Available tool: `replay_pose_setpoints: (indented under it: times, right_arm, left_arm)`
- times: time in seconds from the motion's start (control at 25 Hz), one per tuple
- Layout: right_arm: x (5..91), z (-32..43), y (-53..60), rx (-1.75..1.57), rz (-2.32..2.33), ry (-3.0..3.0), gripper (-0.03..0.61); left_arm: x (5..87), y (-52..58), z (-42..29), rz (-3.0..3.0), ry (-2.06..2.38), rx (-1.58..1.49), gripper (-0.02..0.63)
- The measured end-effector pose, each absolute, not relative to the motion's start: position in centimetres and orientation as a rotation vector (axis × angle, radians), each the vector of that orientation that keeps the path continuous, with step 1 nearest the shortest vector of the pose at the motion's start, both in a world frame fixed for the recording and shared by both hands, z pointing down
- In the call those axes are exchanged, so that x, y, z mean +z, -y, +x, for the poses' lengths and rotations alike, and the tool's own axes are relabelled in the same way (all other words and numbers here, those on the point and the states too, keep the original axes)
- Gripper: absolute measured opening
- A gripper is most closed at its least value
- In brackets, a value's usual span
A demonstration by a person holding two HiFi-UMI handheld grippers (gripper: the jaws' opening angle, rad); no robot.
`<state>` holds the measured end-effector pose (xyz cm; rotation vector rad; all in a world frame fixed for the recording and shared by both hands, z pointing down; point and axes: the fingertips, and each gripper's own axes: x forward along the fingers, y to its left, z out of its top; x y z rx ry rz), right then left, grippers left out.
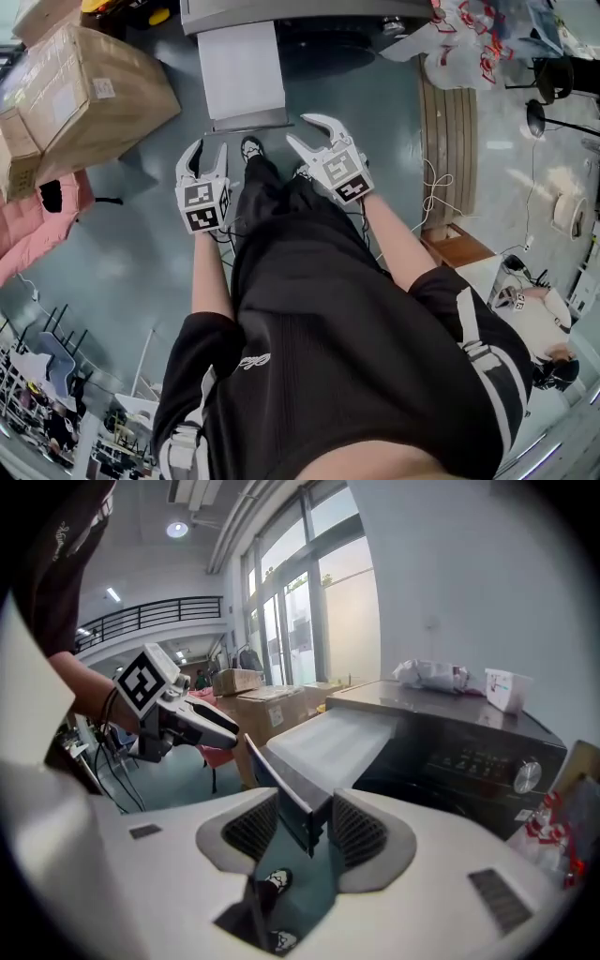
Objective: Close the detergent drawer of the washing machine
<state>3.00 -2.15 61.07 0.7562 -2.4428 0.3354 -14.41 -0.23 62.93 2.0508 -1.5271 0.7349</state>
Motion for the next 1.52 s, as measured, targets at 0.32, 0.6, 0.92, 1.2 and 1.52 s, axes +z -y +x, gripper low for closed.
replay_pose_setpoints:
  times: [0.32,0.6,0.92,1.2,1.52]
  right_arm:
    - [63.4,2.5,1.7,0.332,0.695,2.368,0.183]
    - [64.9,2.0,1.2,0.396,0.720,2.346,0.169]
    - [64.9,2.0,1.8,0.572,0.802,2.378,0.163]
    - [65.3,1.9,2.1,0.585,0.849,2.382,0.132]
    - [65.1,1.9,2.5,0.558,0.889,2.389,0.116]
  left_arm:
    - [65.2,0.7,-15.5,2.114,1.387,0.831,0.235]
    - [67.4,0.5,-15.2,2.062,1.345,0.763,0.241]
    - [66.8,1.4,-14.5,2.014,1.355,0.580,0.235]
    - [66.3,1.5,-14.2,2.026,1.369,0.573,0.225]
    - [66.2,1.5,-14.2,2.016,1.381,0.571,0.221]
